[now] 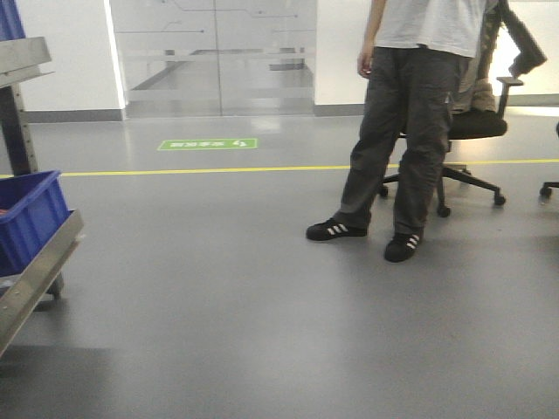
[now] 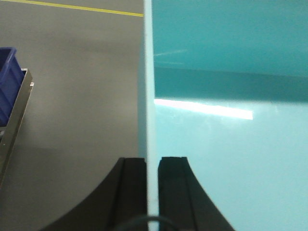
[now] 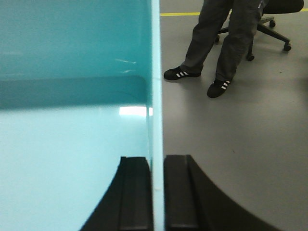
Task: Fetch blue bin and place on conveyor start
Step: 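Drive the base across the floor holding the bin in both grippers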
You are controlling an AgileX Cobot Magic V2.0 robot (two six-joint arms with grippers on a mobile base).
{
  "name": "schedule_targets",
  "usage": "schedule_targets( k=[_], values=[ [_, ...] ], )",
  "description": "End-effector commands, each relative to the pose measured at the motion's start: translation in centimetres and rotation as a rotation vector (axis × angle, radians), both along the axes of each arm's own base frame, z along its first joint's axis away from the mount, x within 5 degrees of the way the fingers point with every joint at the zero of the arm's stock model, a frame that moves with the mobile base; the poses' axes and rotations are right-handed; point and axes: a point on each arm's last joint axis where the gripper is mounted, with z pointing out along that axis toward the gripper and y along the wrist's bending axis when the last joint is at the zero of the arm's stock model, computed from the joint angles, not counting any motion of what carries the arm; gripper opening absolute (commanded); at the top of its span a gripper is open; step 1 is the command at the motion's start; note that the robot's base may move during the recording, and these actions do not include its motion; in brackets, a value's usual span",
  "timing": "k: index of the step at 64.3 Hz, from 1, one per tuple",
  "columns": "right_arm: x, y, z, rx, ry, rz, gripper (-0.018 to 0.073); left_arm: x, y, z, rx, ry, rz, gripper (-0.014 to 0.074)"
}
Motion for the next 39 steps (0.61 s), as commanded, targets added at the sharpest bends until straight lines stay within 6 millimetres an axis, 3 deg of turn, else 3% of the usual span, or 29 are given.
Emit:
schedule_targets(
  k=[1,39],
  values=[
    [-0.25,-0.38,1.16,-0.019,-0.078,0.000,-0.0163,-0.47,-0.04,1.04,-0.019,-0.059,-0.018,-0.0111],
    [-0.25,-0.38,1.16,-0.019,-0.078,0.000,-0.0163,-0.47,-0.04,1.04,-0.019,-0.059,-0.018,-0.0111]
  ],
)
